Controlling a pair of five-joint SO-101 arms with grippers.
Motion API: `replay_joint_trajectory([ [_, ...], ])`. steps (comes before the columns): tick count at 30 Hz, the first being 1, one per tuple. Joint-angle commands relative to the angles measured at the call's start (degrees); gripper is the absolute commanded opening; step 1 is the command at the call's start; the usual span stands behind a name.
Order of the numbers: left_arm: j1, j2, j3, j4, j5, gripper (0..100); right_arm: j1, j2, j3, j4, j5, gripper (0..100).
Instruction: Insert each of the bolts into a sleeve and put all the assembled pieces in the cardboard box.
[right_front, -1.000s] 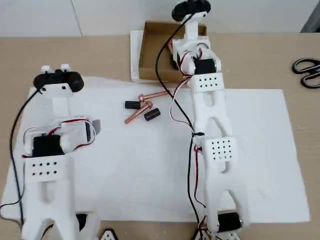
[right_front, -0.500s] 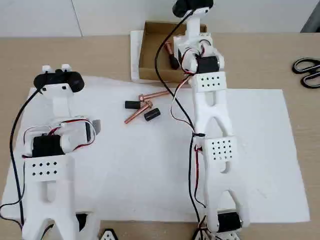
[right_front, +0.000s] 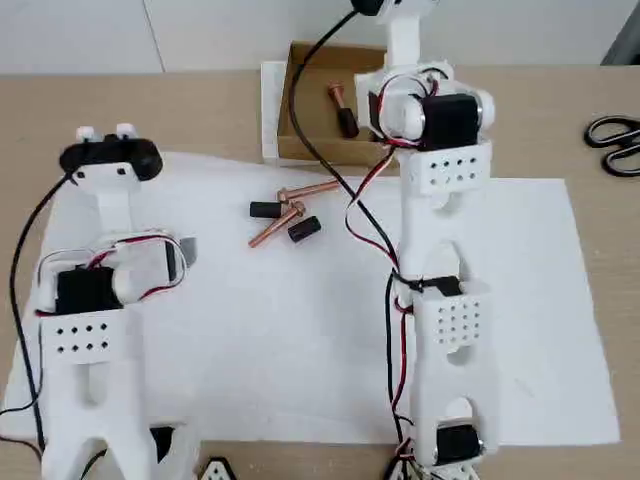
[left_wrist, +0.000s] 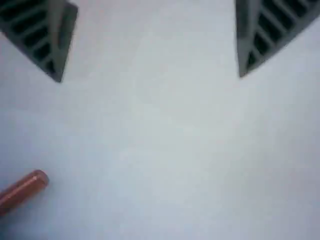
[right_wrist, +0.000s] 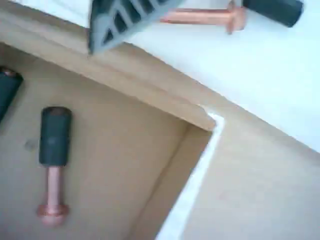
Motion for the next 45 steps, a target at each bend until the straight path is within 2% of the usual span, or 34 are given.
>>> replay_joint_trajectory([
  [1,-4.13,-0.53,-7.78,3.43,-0.09,22,0.48,-8.48,-2.46,2.24,0.44,21.2],
  [6,-12.31,-0.26,-19.82,12.66,-3.25,22,0.84,-14.99,6.51,2.59,0.44,21.2],
  [11,-18.46,-0.44,-29.76,21.80,-6.33,22,0.22,-30.90,24.09,2.68,0.44,21.2],
  [17,-23.82,-0.70,-35.74,26.11,-8.09,22,-1.10,-52.88,55.38,1.98,0.00,21.2],
  [23,-27.52,-1.85,-35.91,26.20,-6.59,22,-0.75,-66.07,75.34,-1.45,0.09,21.3],
  [27,-25.23,-5.27,-35.91,26.20,-5.54,22,-1.71,-66.59,90.46,-9.45,0.35,21.3],
  [32,-19.78,-6.33,-32.75,26.20,-5.27,22,-1.71,-64.22,103.74,-27.38,0.26,21.3],
  [39,-16.00,-1.58,-20.70,26.20,-3.60,22,-2.07,-58.77,106.02,-34.59,0.44,21.3],
  [45,-3.96,-1.14,-19.82,26.11,-3.43,22,-3.21,-52.18,106.02,-41.27,-0.09,21.3],
])
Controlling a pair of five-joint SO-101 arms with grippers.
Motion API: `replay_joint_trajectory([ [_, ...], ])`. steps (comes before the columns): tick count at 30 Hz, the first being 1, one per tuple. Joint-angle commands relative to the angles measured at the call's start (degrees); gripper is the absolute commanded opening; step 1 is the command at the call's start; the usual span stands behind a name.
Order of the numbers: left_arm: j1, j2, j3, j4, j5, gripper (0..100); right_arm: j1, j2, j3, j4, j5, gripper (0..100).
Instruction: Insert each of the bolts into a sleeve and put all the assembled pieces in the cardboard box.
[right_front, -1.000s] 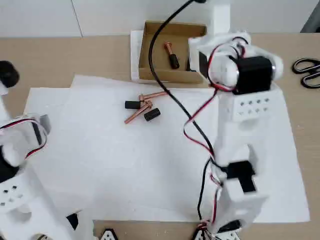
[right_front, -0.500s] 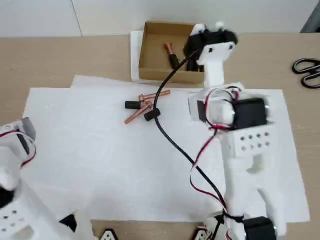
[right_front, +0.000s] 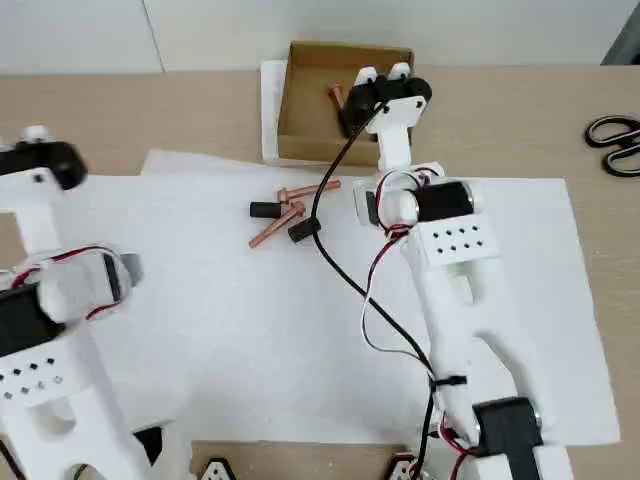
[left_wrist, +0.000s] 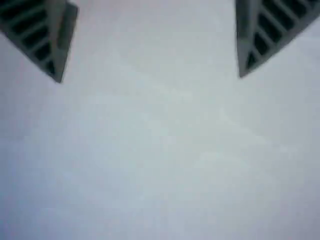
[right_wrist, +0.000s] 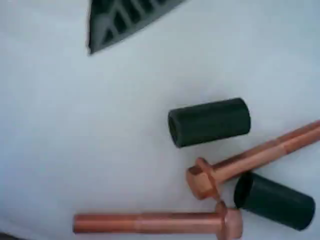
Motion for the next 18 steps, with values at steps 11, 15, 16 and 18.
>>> replay_joint_trajectory([
  [11,9.41,0.18,0.31,0.97,0.44,22,-14.37,5.05,-0.35,-4.00,10.11,21.2],
  [15,9.49,0.09,2.59,0.97,0.44,21,-14.55,5.93,0.26,-8.13,10.11,21.2],
  [16,9.49,0.09,2.77,0.97,0.44,21,-14.55,6.99,0.26,-9.45,9.93,21.2],
  [18,9.49,0.09,2.77,0.97,0.44,21,-14.55,9.63,0.26,-12.26,7.65,21.2],
])
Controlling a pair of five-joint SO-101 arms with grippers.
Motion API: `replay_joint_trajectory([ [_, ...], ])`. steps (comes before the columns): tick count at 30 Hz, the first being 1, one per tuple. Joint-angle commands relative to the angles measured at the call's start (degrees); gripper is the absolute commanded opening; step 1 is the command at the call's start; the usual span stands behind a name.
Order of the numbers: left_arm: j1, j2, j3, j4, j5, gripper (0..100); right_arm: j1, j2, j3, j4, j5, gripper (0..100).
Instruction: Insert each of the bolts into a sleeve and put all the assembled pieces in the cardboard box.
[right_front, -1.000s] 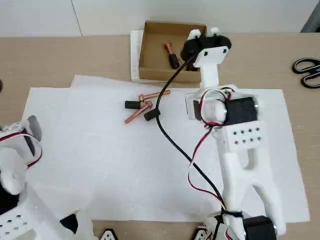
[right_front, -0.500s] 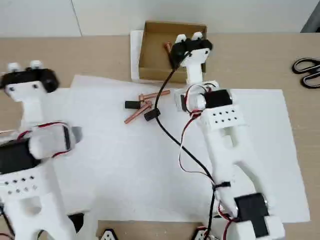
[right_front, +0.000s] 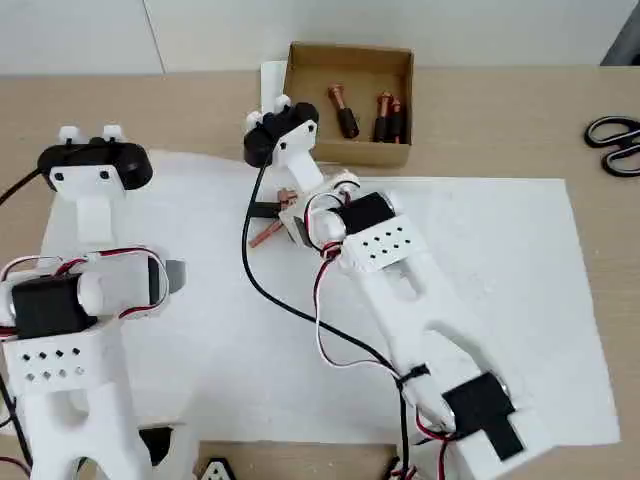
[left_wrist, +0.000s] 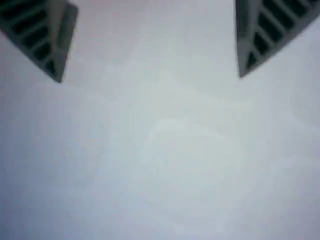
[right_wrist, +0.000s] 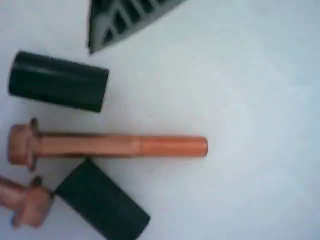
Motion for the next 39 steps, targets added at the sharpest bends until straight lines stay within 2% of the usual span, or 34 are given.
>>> replay_joint_trajectory([
  [1,0.44,-0.09,-0.13,0.97,0.44,21,-0.13,3.21,-0.26,-4.88,-3.52,21.2],
  [8,0.44,-0.09,-0.04,0.97,0.44,21,4.62,8.04,-1.85,-7.60,-12.57,21.2],
  [21,0.44,-0.09,0.04,0.97,0.44,21,4.79,8.22,-1.85,-6.90,-15.47,21.2],
  [33,0.62,0.00,0.04,-0.09,0.26,22,3.82,11.30,-2.90,-7.08,-15.12,21.2],
  [39,8.35,2.02,0.04,-1.67,0.18,22,6.73,10.86,-3.96,-6.90,-15.38,21.2],
])
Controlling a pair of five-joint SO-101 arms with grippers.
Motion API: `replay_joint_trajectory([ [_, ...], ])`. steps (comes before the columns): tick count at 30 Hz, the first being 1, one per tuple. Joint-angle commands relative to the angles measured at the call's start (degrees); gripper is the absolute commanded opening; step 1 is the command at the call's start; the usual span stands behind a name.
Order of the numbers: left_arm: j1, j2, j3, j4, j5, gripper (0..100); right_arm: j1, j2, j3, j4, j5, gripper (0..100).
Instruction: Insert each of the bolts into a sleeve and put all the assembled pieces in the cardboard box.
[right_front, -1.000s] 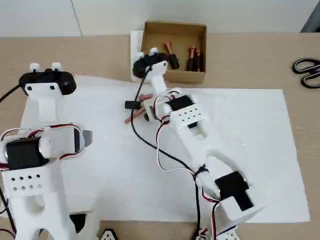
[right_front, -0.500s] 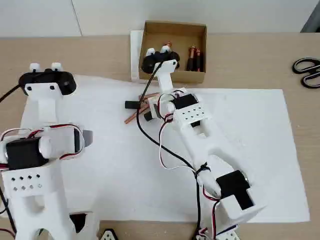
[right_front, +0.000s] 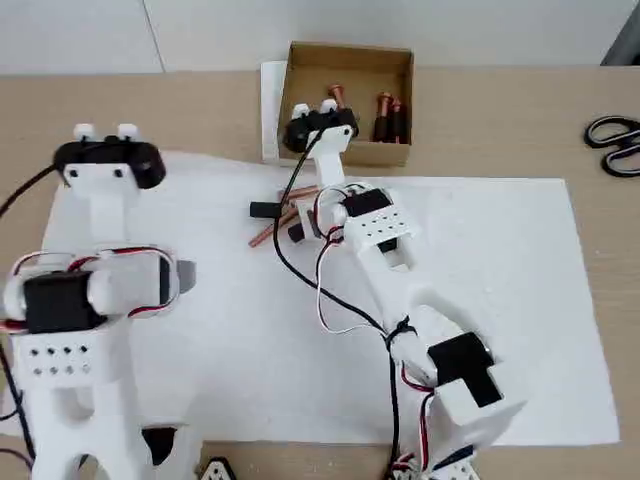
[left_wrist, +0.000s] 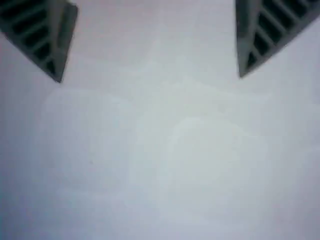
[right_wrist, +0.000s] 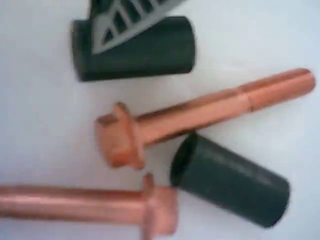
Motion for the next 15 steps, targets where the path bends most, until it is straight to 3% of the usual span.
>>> replay_joint_trajectory([
  [1,3.96,1.93,0.04,-1.14,0.18,22,1.27,-0.84,-3.34,0.13,-0.44,21.2],
  [11,2.73,3.69,-0.13,-1.23,0.18,21,-3.47,-0.22,-6.51,2.68,-2.64,21.2],
  [15,-9.58,1.05,-1.19,-2.11,1.41,21,-4.26,-0.22,-6.59,2.68,-2.46,21.2],
])
